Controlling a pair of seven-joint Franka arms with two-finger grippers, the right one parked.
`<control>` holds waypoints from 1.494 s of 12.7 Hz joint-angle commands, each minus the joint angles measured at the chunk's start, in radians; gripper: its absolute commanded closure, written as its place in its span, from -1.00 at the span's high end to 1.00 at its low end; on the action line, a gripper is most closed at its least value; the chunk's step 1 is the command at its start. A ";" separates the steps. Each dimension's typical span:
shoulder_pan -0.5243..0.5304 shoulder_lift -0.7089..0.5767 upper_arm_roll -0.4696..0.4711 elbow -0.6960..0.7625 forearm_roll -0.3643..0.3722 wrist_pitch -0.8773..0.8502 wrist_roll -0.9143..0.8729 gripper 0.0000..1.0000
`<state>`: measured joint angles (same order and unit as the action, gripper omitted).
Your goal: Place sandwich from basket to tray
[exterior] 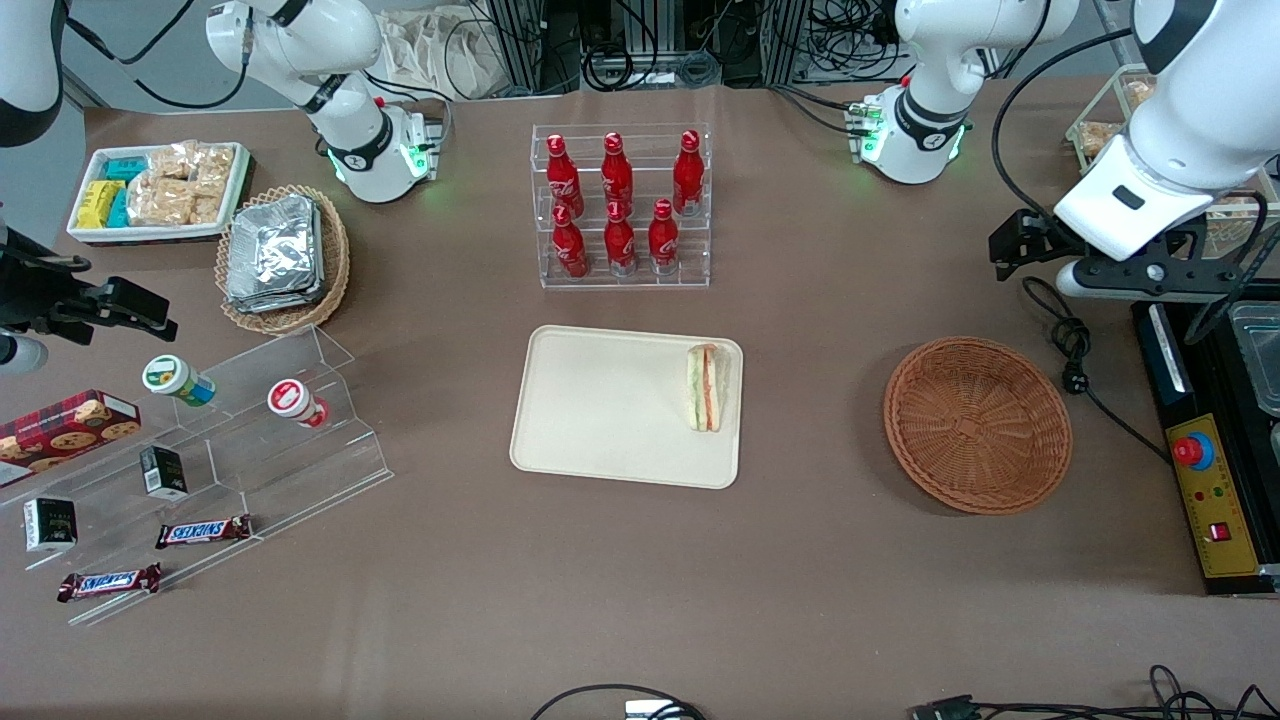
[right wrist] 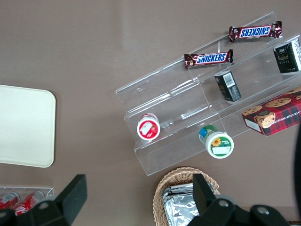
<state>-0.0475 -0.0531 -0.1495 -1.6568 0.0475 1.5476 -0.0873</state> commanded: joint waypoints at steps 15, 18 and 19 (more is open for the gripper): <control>0.009 0.012 0.054 0.022 -0.071 -0.030 0.008 1.00; 0.008 0.015 0.053 0.022 -0.071 -0.027 0.008 1.00; 0.008 0.016 0.053 0.020 -0.071 -0.026 0.006 1.00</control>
<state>-0.0424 -0.0462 -0.0945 -1.6544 -0.0060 1.5369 -0.0860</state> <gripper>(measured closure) 0.000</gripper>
